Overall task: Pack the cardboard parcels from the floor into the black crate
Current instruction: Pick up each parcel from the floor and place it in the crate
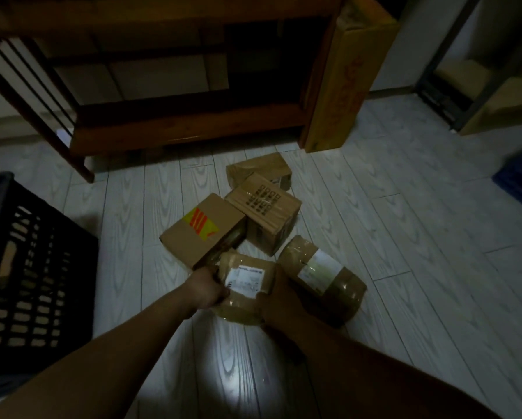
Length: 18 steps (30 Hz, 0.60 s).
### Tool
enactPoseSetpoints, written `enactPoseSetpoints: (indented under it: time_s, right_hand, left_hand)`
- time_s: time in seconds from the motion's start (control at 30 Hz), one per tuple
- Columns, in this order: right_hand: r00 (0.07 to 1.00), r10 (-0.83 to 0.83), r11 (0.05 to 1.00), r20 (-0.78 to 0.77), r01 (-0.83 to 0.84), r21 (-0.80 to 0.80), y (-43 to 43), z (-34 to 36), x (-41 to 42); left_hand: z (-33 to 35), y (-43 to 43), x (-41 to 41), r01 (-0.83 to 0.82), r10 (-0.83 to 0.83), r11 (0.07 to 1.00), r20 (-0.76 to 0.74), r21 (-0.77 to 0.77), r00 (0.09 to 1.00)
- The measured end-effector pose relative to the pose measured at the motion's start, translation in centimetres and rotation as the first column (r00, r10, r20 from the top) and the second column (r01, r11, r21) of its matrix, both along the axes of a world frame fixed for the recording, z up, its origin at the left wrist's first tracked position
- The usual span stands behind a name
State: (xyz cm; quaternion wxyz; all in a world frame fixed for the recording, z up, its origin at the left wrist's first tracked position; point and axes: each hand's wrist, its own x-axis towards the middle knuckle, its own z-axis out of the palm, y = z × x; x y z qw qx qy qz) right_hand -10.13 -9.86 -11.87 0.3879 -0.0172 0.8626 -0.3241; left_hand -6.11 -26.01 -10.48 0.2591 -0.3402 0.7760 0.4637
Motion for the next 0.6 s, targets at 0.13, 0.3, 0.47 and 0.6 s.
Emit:
enactPoseSetpoints:
  time_s: [0.13,0.3,0.47,0.6]
  right_hand:
    - [0.994,-0.081,0.991,-0.079,0.072,-0.112,0.4,6.8,-0.6]
    - [0.988,-0.059,0.974,-0.143,0.026,-0.223,-0.6,21.3,-1.5]
    - [0.983,-0.068,0.968,-0.17,0.024,-0.25,-2.8,37.8,-1.3]
    - [0.972,-0.049,0.955,-0.228,-0.021,-0.295,-4.4,50.5,-0.1]
  left_hand:
    - [6.7,0.8,0.3,-0.133,0.151,0.983,-0.149,0.125,0.977]
    - [20.8,0.3,1.5,-0.219,0.269,0.956,-0.289,0.193,0.919]
    - [37.1,-1.6,3.0,-0.268,0.34,0.934,-0.356,0.236,0.87]
    - [49.3,-3.6,4.5,-0.264,0.325,0.944,-0.427,0.196,0.844]
